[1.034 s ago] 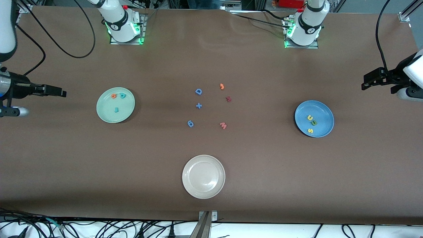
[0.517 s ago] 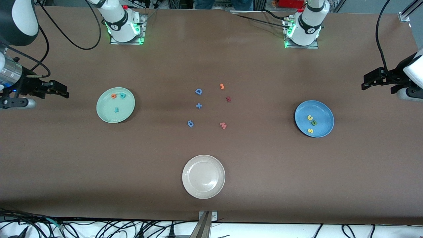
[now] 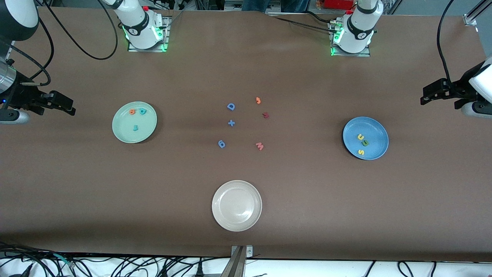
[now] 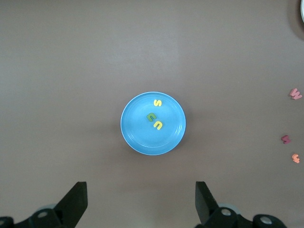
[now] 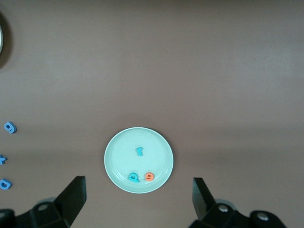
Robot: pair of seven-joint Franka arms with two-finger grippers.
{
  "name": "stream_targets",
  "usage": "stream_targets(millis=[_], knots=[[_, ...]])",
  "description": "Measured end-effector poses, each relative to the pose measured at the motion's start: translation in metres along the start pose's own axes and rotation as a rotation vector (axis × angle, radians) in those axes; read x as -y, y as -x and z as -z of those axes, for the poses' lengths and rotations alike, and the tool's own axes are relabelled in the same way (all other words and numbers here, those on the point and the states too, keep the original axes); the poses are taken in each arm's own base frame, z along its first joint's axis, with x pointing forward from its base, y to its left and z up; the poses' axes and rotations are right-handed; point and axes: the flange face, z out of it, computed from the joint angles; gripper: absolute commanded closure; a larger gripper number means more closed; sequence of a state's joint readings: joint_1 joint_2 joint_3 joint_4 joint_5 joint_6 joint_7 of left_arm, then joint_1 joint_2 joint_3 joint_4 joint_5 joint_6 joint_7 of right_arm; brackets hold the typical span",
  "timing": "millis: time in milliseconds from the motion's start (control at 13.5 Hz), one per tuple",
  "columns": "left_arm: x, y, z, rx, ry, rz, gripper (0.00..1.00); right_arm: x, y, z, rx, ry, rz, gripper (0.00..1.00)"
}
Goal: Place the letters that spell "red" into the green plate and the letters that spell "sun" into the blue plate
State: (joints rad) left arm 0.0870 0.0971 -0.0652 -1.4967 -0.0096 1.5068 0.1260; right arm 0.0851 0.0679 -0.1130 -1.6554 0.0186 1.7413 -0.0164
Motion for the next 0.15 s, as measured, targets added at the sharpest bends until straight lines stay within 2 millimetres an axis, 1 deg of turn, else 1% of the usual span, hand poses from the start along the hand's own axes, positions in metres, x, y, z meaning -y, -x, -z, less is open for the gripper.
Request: stream_targets(millis=[148], knots=[[0.0000,0.0000,0.0000,0.000,0.000,0.000,0.00,-0.0024,-0.0008,0.0045,-0.009,0.000,-0.004,0.00]])
